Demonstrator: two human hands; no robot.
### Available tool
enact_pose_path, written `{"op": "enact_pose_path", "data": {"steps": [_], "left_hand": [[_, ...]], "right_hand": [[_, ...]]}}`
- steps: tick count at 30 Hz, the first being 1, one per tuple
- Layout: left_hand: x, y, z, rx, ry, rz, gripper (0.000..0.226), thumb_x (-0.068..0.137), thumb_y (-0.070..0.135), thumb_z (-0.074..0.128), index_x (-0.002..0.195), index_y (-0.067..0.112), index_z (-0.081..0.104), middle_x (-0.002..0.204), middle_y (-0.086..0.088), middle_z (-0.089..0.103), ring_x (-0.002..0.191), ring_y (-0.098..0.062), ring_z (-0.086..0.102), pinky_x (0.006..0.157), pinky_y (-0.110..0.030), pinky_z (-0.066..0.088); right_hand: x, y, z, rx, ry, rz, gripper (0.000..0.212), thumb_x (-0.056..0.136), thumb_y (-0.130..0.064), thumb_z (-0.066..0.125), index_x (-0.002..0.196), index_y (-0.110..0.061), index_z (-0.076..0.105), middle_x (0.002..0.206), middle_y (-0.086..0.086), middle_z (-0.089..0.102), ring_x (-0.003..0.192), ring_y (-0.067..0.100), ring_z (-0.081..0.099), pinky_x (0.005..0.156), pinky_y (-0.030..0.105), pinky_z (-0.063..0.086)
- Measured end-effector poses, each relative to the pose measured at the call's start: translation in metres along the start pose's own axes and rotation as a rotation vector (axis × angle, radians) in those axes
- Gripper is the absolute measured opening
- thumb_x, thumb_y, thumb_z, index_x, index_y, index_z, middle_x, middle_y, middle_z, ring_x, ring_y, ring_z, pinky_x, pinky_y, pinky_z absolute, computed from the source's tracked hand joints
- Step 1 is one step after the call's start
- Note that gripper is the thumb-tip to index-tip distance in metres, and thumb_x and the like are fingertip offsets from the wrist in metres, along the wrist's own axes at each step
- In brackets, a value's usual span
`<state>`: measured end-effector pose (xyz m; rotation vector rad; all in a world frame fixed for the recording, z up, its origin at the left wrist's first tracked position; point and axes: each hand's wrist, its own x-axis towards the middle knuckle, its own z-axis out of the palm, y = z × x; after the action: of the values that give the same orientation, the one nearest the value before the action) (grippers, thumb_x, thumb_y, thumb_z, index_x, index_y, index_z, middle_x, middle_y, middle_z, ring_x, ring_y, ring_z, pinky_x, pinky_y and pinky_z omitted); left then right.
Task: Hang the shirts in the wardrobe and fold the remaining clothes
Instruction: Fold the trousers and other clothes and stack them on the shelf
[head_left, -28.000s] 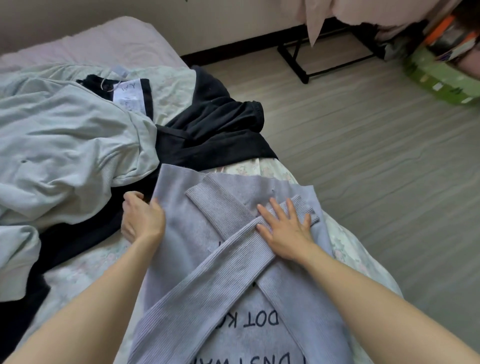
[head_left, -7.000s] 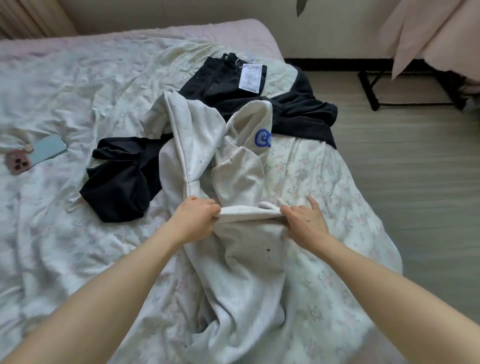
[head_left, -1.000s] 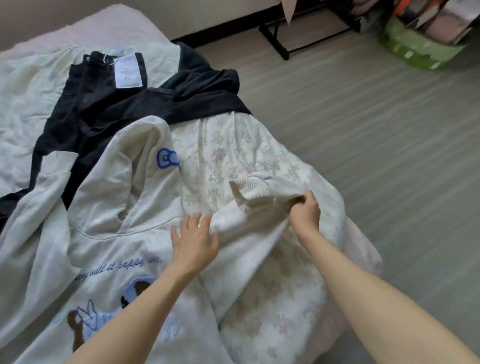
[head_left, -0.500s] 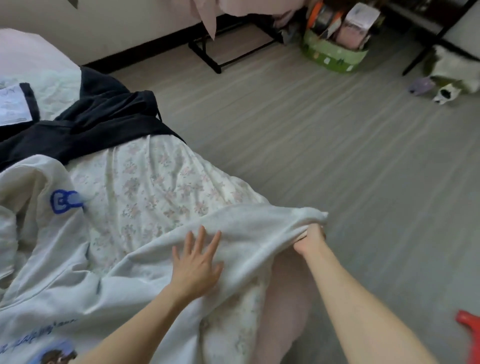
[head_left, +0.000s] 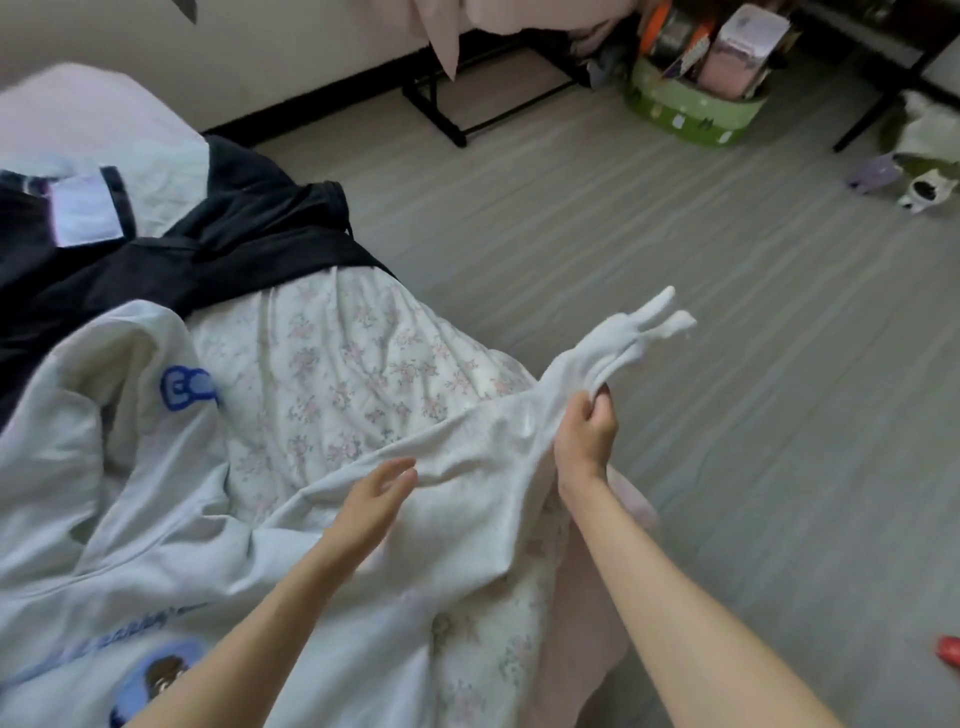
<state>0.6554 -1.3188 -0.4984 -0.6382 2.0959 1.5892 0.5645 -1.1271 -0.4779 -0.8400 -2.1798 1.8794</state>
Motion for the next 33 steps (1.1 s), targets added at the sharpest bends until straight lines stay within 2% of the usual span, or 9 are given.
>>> {"op": "enact_pose_path", "data": {"steps": [4,7,9,14,16,19,23,27,33], "left_hand": [[-0.037,0.0,-0.065,-0.752,-0.002,-0.202,0.048,0.094,0.05,0.038,0.127,0.017,0.05,0.121,-0.007,0.062,0.108,-0.025,0.06,0.09,-0.042,0.046],[-0.073,-0.021,-0.122,-1.164,0.061,-0.13,0.067,0.08,0.067,0.043,0.123,0.016,0.054,0.119,-0.015,0.064,0.111,-0.036,0.059,0.094,-0.055,0.043],[-0.102,-0.044,-0.158,-1.321,0.133,-0.052,0.078,0.069,0.073,0.05,0.122,0.017,0.056,0.119,-0.016,0.064,0.112,-0.037,0.058,0.096,-0.058,0.04],[-0.174,-0.128,-0.212,-1.054,0.272,-0.131,0.065,0.078,0.064,0.049,0.119,0.016,0.061,0.11,-0.01,0.067,0.1,-0.026,0.062,0.08,-0.041,0.051],[-0.185,-0.153,-0.21,-0.979,0.409,-0.181,0.048,0.088,0.034,0.055,0.126,0.005,0.055,0.114,-0.014,0.064,0.098,-0.025,0.063,0.07,-0.034,0.055],[-0.2,-0.18,-0.205,-1.118,0.576,-0.132,0.035,0.093,0.006,0.049,0.127,-0.002,0.05,0.115,-0.02,0.061,0.102,-0.031,0.061,0.081,-0.037,0.052],[-0.228,-0.215,-0.21,-1.079,0.771,-0.17,0.024,0.093,0.002,0.05,0.115,0.01,0.053,0.092,-0.006,0.063,0.078,-0.016,0.062,0.056,-0.026,0.055],[-0.243,-0.256,-0.224,-0.968,0.956,-0.369,0.027,0.09,0.001,0.053,0.117,0.007,0.053,0.103,-0.012,0.057,0.08,-0.021,0.056,0.055,-0.028,0.052],[-0.241,-0.28,-0.235,-0.663,0.627,-0.407,0.055,0.084,0.032,0.067,0.13,0.008,0.046,0.119,-0.008,0.06,0.105,-0.029,0.059,0.078,-0.035,0.045]], "right_hand": [[-0.093,-0.022,0.039,-0.15,-0.416,-0.411,0.03,0.094,-0.004,0.039,0.116,0.008,0.056,0.11,0.019,0.063,0.096,0.003,0.054,0.082,0.005,0.038],[-0.169,-0.016,0.066,-0.304,-0.826,-0.566,0.038,0.088,-0.005,0.039,0.122,0.002,0.055,0.105,0.019,0.065,0.095,0.027,0.059,0.082,0.023,0.039],[-0.209,0.002,0.079,-0.499,-1.025,-0.674,0.043,0.089,-0.003,0.041,0.131,-0.005,0.05,0.113,0.017,0.062,0.105,0.031,0.055,0.096,0.032,0.032],[-0.303,0.058,0.093,-0.904,-1.371,-0.74,0.061,0.092,-0.006,0.038,0.146,-0.032,0.026,0.148,-0.003,0.033,0.137,0.02,0.025,0.113,0.046,0.008],[-0.325,0.074,0.093,-0.964,-1.394,-0.745,0.062,0.093,-0.006,0.037,0.146,-0.034,0.022,0.152,-0.006,0.026,0.141,0.019,0.017,0.114,0.049,0.005],[-0.348,0.09,0.09,-1.024,-1.396,-0.83,0.057,0.095,-0.016,0.036,0.147,-0.031,0.019,0.154,-0.006,0.019,0.143,0.018,0.011,0.114,0.051,0.001],[-0.373,0.096,0.086,-1.061,-1.387,-0.843,0.052,0.097,-0.031,0.036,0.147,-0.028,0.022,0.155,-0.004,0.018,0.143,0.015,0.007,0.113,0.05,-0.002],[-0.384,0.098,0.087,-1.243,-1.374,-0.815,0.054,0.098,-0.03,0.032,0.148,-0.03,0.014,0.158,-0.001,0.008,0.145,0.018,0.0,0.114,0.051,-0.005],[-0.392,0.11,0.092,-1.405,-1.408,-0.731,0.054,0.098,-0.03,0.029,0.149,-0.031,0.011,0.158,0.001,0.002,0.145,0.024,-0.002,0.113,0.054,-0.002]]}}
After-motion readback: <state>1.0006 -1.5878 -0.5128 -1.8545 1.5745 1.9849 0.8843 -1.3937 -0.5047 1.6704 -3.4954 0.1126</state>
